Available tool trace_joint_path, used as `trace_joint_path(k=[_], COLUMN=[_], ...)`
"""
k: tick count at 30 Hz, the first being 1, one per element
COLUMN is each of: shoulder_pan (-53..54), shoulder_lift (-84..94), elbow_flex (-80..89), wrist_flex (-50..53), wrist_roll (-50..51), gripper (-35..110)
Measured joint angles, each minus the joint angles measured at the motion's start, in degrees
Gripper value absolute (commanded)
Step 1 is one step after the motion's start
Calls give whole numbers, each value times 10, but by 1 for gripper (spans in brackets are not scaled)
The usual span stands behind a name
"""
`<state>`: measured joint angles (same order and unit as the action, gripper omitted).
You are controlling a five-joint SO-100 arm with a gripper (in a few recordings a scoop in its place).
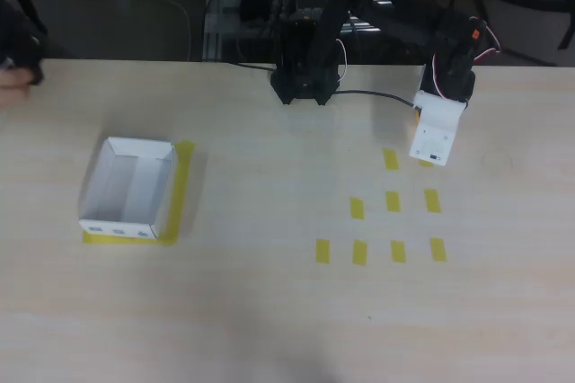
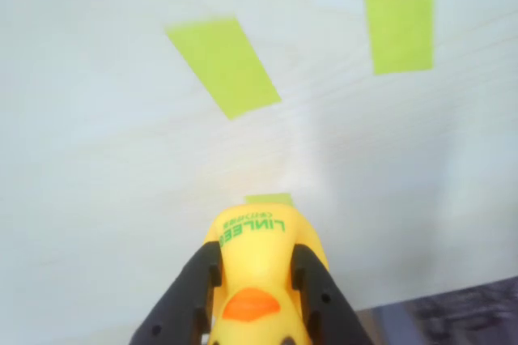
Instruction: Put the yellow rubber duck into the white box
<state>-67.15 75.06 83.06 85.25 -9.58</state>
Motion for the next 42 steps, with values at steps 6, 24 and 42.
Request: trace_joint_path(k=[6,24,42], shoulder_pan=[72,658,1085], shoulder_lift=[111,592,442], elbow_flex=[-75,24,244], wrist_flex=[48,-99,-348], wrist_roll=[28,48,11], gripper=[0,0,0])
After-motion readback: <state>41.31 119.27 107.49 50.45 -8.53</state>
